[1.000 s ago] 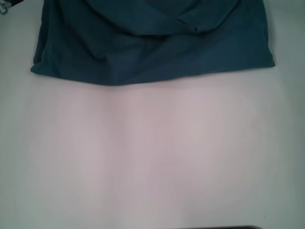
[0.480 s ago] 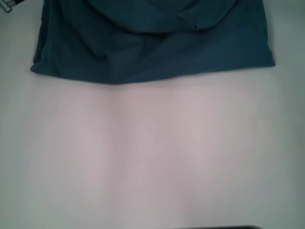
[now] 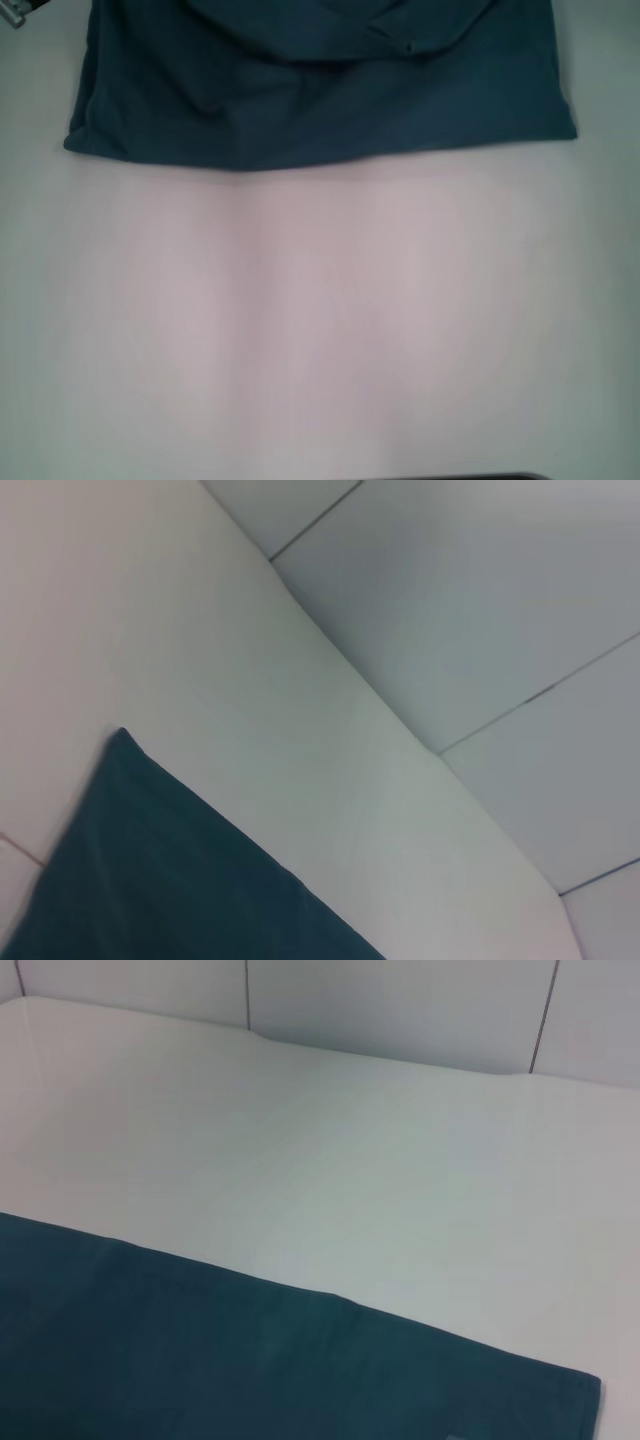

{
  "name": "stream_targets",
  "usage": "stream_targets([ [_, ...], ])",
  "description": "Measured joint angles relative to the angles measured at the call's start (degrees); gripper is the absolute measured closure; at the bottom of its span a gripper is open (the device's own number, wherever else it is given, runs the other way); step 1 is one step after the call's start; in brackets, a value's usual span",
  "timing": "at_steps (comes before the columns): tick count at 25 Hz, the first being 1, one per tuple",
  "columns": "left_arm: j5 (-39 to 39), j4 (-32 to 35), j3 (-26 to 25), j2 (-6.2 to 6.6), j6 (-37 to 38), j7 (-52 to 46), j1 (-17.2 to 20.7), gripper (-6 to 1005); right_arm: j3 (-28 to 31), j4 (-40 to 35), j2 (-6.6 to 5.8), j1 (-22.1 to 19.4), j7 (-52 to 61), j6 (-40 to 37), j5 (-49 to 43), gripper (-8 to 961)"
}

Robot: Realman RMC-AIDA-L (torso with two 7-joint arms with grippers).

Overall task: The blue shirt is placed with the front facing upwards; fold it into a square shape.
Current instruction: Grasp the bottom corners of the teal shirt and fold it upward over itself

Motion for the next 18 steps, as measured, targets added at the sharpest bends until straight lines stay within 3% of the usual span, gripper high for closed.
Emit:
stream_targets([
  [7,0.1,-1.7,0.0,-0.76,-1.5,0.0,0.4,940,0.0,0.0,0.0,0.0,0.0,0.3,0.0,810],
  [18,-0.1,-1.6,0.2,-0.39,-0.9,-0.5,0.8,933,-0.1,-0.1,0.09,0.2,-0.5,0.9,0.0,800],
])
